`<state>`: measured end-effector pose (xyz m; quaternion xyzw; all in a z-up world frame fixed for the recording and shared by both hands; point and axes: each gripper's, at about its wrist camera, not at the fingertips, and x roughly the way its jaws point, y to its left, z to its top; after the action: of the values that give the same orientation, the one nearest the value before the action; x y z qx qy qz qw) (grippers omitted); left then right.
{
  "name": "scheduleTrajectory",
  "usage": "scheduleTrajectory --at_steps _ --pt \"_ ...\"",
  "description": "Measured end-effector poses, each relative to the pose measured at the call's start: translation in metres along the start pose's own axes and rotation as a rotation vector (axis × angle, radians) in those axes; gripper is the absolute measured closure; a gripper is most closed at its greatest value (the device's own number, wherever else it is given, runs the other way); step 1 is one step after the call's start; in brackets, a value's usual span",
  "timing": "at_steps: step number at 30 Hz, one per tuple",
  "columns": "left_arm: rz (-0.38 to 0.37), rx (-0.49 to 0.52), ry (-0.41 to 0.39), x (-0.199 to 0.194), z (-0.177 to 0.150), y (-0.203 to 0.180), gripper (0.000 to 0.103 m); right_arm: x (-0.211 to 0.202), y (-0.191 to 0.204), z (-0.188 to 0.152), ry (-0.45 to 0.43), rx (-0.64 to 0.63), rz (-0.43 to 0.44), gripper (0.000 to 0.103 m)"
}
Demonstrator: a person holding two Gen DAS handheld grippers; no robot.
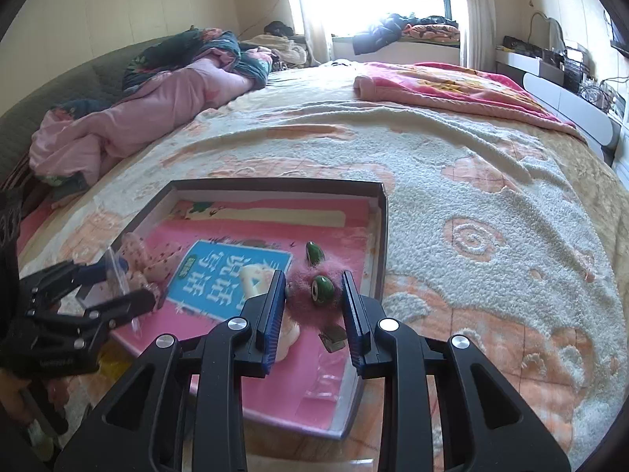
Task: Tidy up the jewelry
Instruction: 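Carry the earring bag into the tray and release it while the right tool releases the pom-pom there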
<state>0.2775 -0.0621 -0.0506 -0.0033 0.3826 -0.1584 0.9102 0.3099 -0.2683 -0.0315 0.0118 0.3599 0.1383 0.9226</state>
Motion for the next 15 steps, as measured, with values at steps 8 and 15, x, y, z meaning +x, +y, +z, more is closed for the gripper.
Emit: scheduleTrajectory --at_steps 8,15 --pt "-0.003 0.01 0.032 0.013 0.0 -0.003 0.037 0.02 -0.004 0.012 0.021 -0.004 -0.021 0.076" --pt "-0.014 0.01 0.052 0.021 -0.003 -0.003 0.037 0.039 -0.004 0.021 0.051 -0.011 -0.022 0.076"
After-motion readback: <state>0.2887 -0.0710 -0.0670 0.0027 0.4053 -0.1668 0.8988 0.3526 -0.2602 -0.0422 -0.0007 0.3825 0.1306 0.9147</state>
